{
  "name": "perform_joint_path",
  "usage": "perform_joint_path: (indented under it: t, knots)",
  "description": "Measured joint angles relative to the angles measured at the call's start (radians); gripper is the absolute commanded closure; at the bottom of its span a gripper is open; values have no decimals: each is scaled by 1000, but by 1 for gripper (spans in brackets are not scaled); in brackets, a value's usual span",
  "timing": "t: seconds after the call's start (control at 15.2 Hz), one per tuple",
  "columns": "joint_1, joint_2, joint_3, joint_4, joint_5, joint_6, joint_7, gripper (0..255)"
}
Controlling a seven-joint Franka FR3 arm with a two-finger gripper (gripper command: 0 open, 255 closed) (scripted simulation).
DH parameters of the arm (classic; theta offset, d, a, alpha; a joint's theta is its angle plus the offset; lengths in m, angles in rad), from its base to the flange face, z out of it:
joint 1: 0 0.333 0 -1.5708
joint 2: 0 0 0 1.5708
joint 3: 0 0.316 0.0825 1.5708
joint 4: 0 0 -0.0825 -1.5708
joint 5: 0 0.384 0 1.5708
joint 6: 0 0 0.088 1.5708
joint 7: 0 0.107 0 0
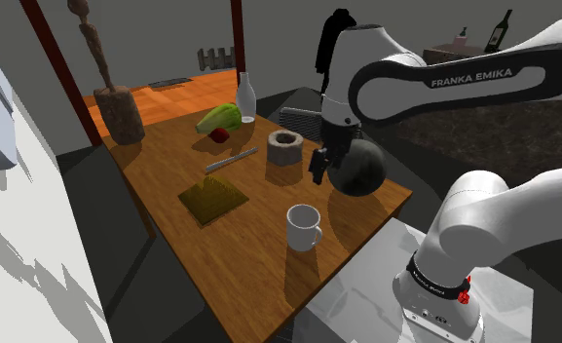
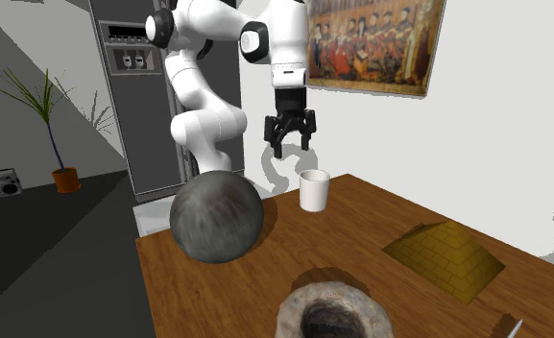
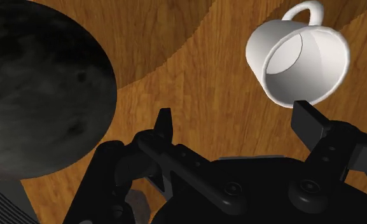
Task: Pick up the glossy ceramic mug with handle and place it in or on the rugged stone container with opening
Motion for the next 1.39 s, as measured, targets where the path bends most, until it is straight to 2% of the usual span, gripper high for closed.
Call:
perform_joint_path:
  t: [0.4, 0.92, 1.39]
  knots:
    - [64, 90, 55, -111, 90, 196, 32, 0]
    - [85, 199, 87, -168, 127, 363, 39, 0]
    - [85, 212, 89, -181, 130, 389, 36, 0]
